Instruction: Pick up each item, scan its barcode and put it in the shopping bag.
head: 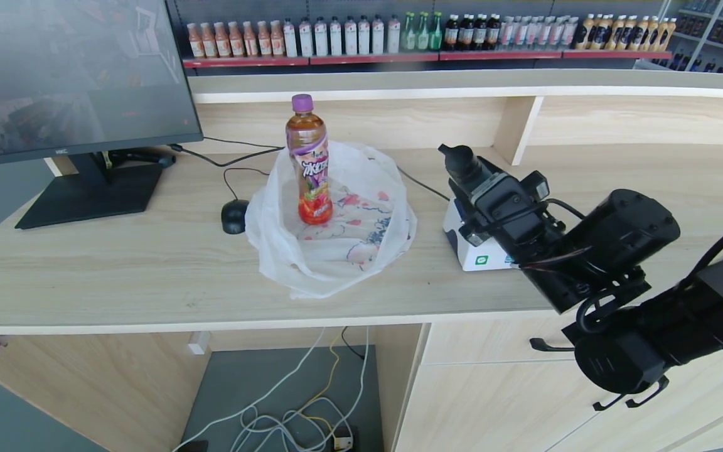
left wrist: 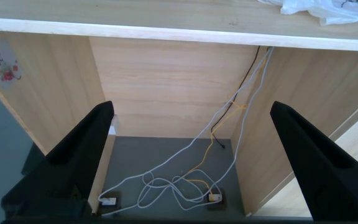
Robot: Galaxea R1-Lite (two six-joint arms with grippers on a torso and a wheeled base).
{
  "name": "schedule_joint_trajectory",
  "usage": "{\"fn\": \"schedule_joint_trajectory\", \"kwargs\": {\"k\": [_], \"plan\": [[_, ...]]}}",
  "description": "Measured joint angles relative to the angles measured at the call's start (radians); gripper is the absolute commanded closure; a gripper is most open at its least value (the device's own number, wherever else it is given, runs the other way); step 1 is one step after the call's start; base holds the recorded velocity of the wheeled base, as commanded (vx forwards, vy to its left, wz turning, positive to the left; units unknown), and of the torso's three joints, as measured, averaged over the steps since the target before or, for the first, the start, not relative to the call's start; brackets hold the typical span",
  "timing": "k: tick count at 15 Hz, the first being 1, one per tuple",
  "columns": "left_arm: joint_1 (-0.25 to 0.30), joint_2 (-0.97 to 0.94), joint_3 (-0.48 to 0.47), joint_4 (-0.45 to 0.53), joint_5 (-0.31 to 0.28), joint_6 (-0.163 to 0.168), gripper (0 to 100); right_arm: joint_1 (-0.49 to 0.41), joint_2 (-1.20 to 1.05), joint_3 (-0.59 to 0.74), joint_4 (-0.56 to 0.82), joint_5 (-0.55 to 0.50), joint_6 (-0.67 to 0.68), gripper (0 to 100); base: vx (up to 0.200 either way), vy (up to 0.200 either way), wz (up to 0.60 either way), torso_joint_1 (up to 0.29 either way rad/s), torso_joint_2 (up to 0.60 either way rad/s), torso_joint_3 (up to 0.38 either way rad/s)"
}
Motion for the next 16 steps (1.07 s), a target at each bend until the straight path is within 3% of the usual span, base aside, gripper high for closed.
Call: {"fn": "schedule_joint_trajectory", "kwargs": {"k": [6, 13, 16], "plan": [[0.0, 0.0, 0.0, 0.0, 0.0, 0.0, 0, 0.065, -0.11, 0.032, -0.001, -0.171, 0.221, 100, 0.0, 0.0, 0.0, 0.0, 0.0, 0.0], [0.001, 0.0, 0.0, 0.0, 0.0, 0.0, 0, 0.029, -0.232, 0.233, 0.0, -0.189, 0.636, 100, 0.0, 0.0, 0.0, 0.0, 0.0, 0.0], [0.0, 0.0, 0.0, 0.0, 0.0, 0.0, 0, 0.006, -0.263, 0.309, 0.001, -0.187, 0.754, 100, 0.0, 0.0, 0.0, 0.0, 0.0, 0.0]]}}
